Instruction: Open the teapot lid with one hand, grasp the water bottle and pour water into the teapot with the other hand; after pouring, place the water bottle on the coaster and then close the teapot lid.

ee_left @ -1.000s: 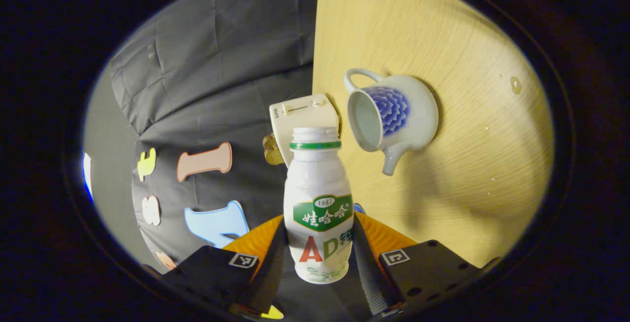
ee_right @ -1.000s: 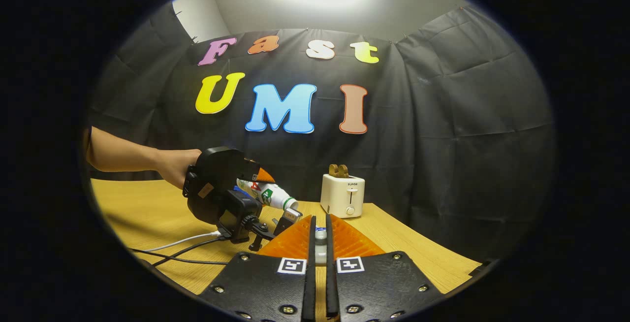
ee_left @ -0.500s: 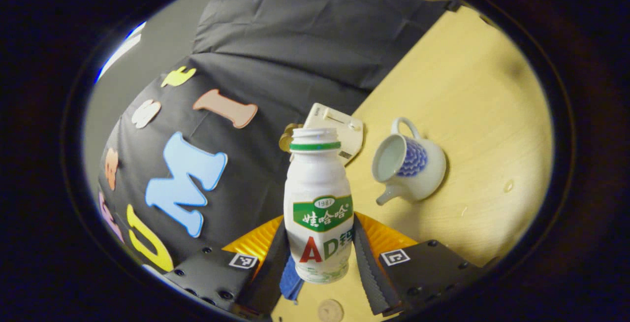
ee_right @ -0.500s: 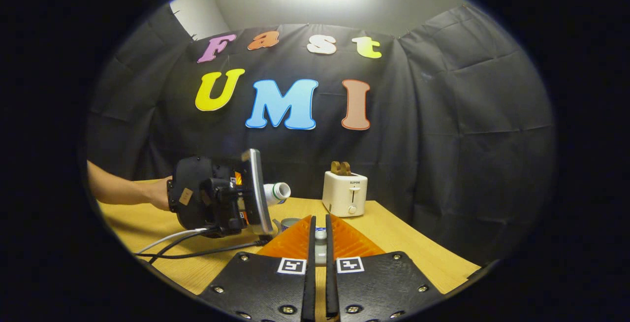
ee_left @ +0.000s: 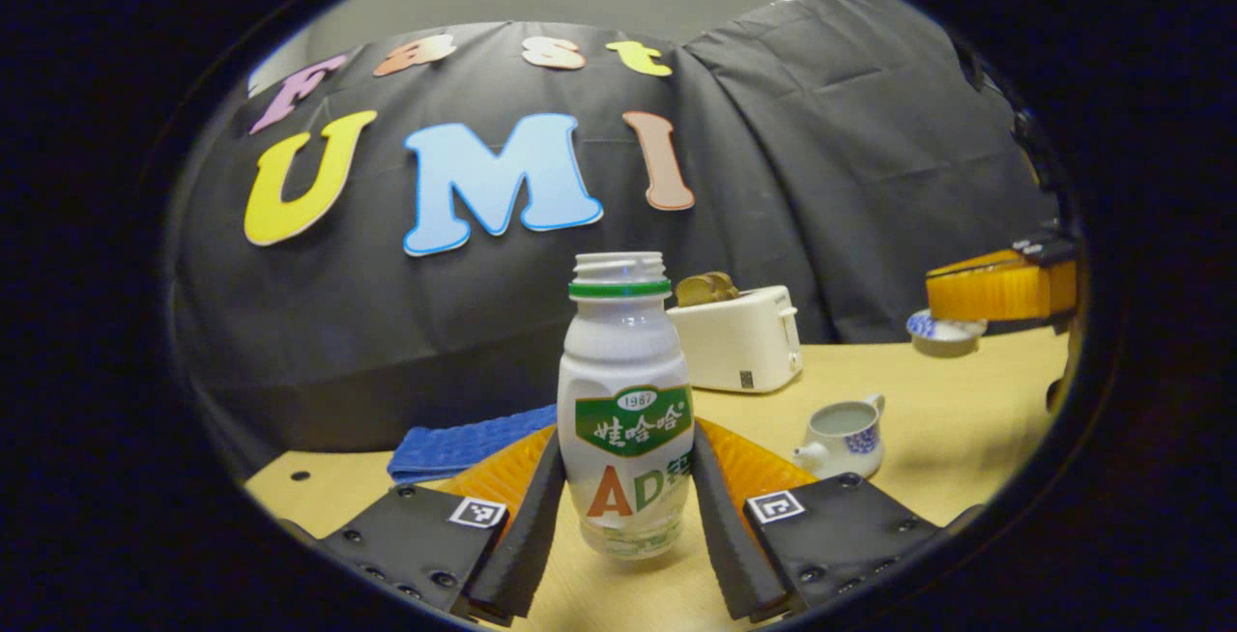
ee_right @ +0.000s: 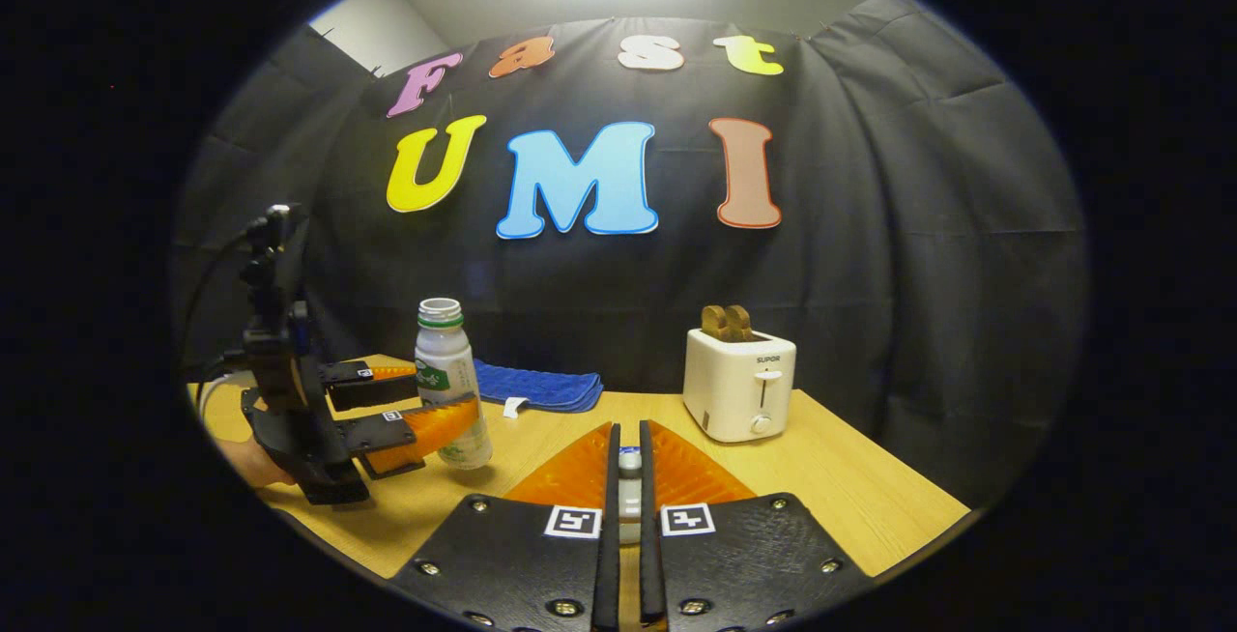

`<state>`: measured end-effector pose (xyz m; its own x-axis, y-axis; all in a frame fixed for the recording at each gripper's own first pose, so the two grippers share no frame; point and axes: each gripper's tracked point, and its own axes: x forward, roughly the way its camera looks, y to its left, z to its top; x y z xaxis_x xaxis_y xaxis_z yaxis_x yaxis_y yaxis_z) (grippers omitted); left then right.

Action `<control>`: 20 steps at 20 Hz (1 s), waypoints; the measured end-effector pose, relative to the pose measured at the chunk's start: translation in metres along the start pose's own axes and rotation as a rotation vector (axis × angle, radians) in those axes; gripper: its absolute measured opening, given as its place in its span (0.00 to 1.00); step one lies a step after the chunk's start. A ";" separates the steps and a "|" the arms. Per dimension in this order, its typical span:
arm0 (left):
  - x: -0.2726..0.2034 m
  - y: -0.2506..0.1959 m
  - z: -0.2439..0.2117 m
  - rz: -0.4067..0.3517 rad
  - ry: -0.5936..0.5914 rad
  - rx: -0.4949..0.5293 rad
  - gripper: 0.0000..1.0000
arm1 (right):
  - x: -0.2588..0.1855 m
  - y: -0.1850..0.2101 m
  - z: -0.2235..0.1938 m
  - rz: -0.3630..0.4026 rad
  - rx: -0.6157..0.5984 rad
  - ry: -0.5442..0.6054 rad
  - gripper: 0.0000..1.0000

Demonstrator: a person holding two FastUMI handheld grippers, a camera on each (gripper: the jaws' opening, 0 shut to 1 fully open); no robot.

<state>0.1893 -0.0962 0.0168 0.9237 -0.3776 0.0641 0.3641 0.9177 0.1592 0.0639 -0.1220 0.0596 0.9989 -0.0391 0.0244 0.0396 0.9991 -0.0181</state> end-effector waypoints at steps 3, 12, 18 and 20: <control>-0.014 0.024 0.002 0.022 -0.014 -0.127 0.76 | 0.042 -0.002 -0.011 -0.012 0.007 0.020 0.08; -0.031 0.101 -0.015 0.175 -0.005 -0.282 0.76 | 0.067 -0.001 -0.058 -0.018 0.008 0.113 0.08; -0.031 0.104 -0.022 0.197 0.028 -0.264 0.81 | 0.068 -0.002 -0.072 -0.020 0.036 0.141 0.08; -0.032 0.107 -0.023 0.206 0.029 -0.261 0.81 | 0.067 -0.003 -0.073 -0.043 0.019 0.141 0.12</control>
<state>0.2014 0.0164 0.0094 0.9828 -0.1801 0.0404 0.1836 0.9765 -0.1127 0.1324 -0.1287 -0.0119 0.9897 -0.0831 -0.1163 0.0835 0.9965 -0.0013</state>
